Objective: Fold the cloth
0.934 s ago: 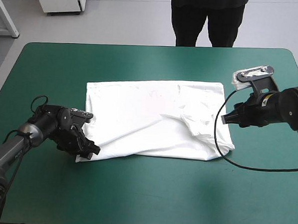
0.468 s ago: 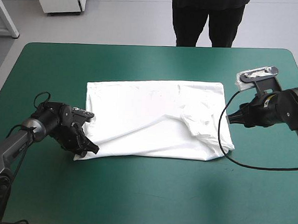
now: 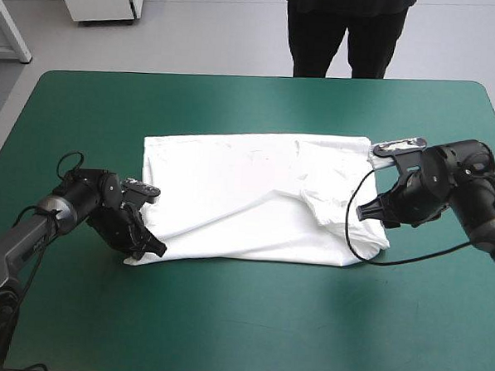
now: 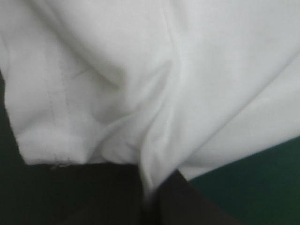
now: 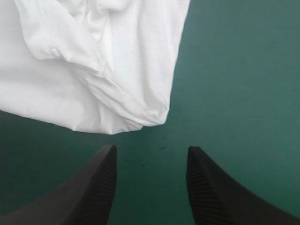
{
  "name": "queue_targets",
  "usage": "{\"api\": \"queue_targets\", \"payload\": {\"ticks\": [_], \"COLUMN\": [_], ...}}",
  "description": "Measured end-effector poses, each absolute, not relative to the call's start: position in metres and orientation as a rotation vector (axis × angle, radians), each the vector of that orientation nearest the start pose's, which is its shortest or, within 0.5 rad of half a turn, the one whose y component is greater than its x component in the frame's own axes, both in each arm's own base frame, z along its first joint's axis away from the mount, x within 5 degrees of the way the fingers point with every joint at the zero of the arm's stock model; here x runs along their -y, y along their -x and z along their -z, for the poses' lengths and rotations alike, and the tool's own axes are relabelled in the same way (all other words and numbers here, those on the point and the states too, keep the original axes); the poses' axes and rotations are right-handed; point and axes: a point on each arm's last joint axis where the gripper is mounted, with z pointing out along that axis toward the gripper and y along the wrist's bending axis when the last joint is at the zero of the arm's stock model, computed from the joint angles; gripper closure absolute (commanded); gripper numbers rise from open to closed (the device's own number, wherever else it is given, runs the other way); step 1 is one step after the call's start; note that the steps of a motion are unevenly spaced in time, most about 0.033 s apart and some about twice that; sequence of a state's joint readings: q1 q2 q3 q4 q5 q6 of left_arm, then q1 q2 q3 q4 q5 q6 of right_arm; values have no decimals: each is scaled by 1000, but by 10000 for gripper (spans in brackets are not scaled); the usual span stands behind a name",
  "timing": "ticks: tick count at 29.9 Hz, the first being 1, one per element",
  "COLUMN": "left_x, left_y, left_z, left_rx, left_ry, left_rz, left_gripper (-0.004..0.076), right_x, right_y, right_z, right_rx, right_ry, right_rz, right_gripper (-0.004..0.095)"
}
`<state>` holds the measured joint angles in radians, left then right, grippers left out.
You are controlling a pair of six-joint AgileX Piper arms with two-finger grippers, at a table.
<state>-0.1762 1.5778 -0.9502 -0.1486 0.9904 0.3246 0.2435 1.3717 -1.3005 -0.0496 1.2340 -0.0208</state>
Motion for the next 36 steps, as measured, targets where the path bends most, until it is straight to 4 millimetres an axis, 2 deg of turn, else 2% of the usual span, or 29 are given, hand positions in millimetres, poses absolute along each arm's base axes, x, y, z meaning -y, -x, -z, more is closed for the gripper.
{"api": "queue_targets", "payload": {"ticks": [3,8,13,18,22,25,28,32,36], "left_x": [59,59,60,61,62,63,63,63,63], "left_y": [-264,-263,-261,-259,-258,-257,-257,-256,-256], "left_z": [-206,-209,-210,-211,-211,-211,-211,-211,-211], "left_rx": [-3007,-2990,-2983,-2981,-2986,-2989,-2990,-2990,-2991], "left_ry": [-671,-676,-659,-646,-640,-643,-642,-642,-651], "left_rz": [192,196,219,245,263,272,273,273,267], "left_gripper": [746,746,746,746,746,746,746,746,746], "right_x": [-65,-72,-74,-69,-54,-44,-42,-45,-49], "right_y": [-269,-286,-297,-304,-305,-305,-306,-308,-313], "right_z": [-331,-306,-288,-267,-249,-242,-241,-237,-220], "right_rx": [-2823,-2909,-2953,-2982,-3026,-3036,-3031,-3035,-3091], "right_ry": [389,408,424,420,342,279,252,243,232], "right_rz": [-12,-41,-24,25,24,-7,-57,-102,-153], "right_gripper": [443,361,357,356,356,358,358,358,358]}}
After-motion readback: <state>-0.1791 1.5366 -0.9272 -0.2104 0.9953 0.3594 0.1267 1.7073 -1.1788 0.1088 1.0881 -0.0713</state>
